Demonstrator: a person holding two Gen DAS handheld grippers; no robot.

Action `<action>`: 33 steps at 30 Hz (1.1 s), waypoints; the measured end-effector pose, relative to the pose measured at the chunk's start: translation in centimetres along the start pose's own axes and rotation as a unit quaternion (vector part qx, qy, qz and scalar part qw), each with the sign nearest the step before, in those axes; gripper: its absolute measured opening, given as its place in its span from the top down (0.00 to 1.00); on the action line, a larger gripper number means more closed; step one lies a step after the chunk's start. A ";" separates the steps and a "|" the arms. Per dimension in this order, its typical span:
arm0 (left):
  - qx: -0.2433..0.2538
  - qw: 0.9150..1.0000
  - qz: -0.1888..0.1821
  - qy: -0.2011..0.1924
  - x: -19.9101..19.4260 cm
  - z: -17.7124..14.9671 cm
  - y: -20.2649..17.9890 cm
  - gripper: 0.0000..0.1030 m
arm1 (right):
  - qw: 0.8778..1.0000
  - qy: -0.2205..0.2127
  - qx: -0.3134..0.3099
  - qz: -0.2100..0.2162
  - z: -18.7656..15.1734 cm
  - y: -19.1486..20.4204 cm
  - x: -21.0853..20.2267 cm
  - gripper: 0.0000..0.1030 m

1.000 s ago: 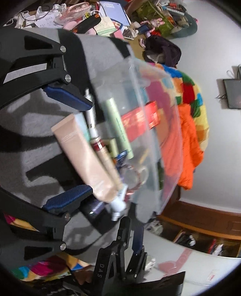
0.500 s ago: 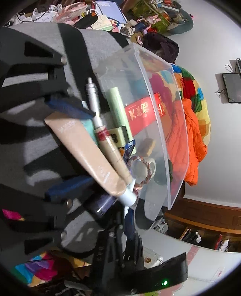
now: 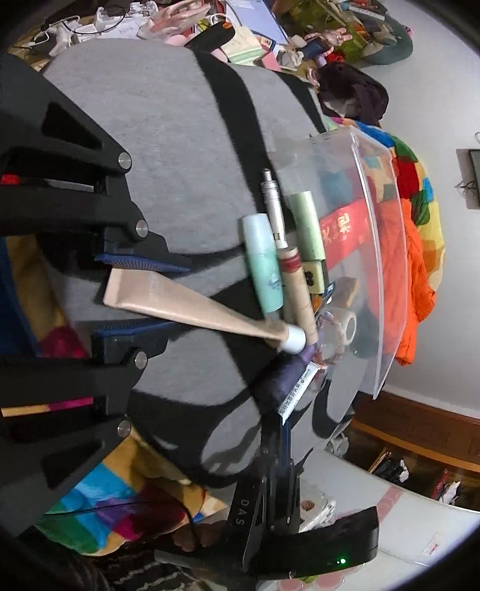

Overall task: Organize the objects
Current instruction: 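Grasp the beige cosmetic tube with the left gripper while the right grasps the white ointment tube, then lift the beige tube over the box with the left gripper while the right drops the ointment tube in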

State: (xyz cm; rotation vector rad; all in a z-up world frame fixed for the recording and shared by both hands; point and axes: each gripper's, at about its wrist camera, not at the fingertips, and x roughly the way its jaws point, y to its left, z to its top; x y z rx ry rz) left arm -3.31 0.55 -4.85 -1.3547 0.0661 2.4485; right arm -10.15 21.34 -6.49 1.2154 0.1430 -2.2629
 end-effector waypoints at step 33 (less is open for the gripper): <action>-0.016 0.999 -0.006 -0.034 2.6 3.7 -1.7 0.78 | 0.999 -0.023 -0.001 -0.030 -1.0 1.2 -0.7 0.86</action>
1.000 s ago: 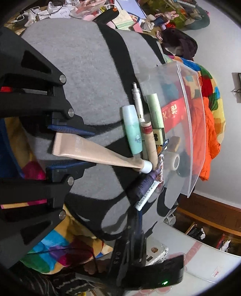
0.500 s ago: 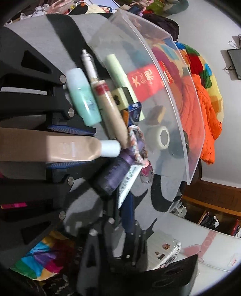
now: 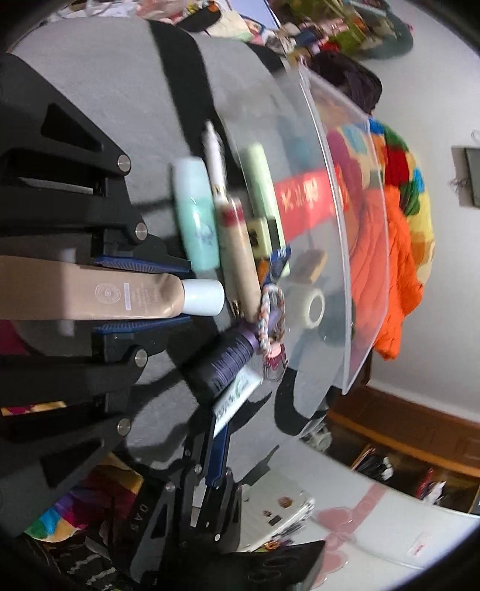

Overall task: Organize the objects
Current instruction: 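Lift the beige tube over the box with the left gripper while the right drops the ointment tube in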

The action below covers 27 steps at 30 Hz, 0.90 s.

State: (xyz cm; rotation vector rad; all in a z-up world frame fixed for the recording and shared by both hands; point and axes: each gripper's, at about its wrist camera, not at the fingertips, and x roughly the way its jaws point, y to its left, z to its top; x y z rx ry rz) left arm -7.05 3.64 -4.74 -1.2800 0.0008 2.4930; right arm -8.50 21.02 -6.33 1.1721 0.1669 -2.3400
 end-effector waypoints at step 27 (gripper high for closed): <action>-0.079 0.975 0.037 -0.205 -13.1 6.6 4.4 0.81 | 0.989 -0.139 0.039 0.006 9.6 0.2 -4.7 0.86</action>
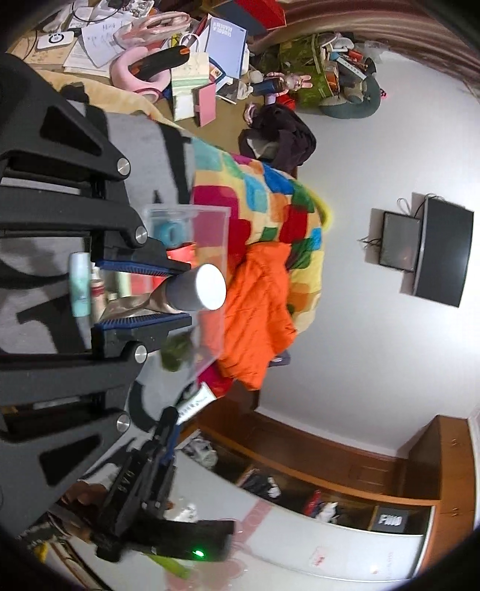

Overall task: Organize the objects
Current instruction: 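Lift the beige tube over the box with the left gripper while the right drops the ointment tube in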

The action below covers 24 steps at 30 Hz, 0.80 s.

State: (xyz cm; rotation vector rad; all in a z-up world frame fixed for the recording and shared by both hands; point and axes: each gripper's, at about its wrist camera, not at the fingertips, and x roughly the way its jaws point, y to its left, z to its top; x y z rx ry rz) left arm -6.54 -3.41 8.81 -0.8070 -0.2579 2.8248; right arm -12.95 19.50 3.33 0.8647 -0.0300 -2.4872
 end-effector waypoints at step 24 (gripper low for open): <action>0.023 0.997 0.059 0.043 11.8 2.1 0.6 0.81 | 0.996 0.087 -0.022 -0.002 2.4 -0.4 11.3 0.86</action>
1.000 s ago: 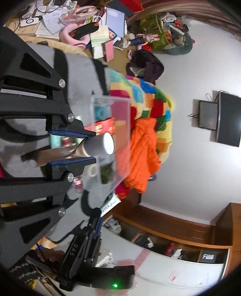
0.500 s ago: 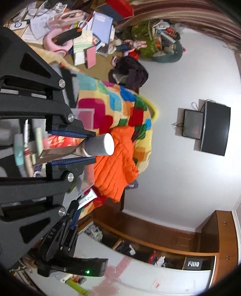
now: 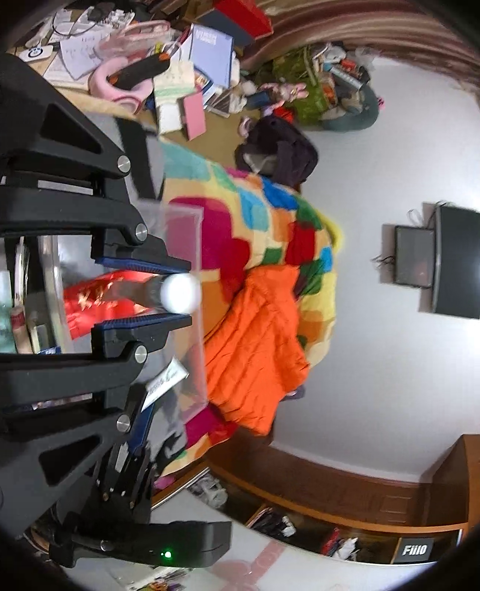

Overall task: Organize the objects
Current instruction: 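Lift the beige tube over the box with the left gripper while the right drops the ointment tube in, then release the beige tube with the left gripper while the right grasps the purple bottle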

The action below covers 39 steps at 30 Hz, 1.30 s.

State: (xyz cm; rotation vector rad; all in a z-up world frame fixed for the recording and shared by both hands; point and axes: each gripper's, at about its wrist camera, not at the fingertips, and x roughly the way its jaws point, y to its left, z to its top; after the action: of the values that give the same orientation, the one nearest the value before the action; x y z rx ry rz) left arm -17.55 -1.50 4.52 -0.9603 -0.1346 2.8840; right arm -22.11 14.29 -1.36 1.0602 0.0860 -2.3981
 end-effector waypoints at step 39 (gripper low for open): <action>0.011 0.995 0.060 0.073 -4.4 -10.9 4.0 0.18 | 1.000 0.023 -0.011 0.012 -8.3 0.9 -6.0 0.63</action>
State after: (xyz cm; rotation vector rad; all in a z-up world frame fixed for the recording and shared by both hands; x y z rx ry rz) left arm -7.76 -5.38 -2.08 -1.2091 -0.0351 2.9018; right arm -12.67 18.25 -2.75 1.1012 0.1156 -2.3467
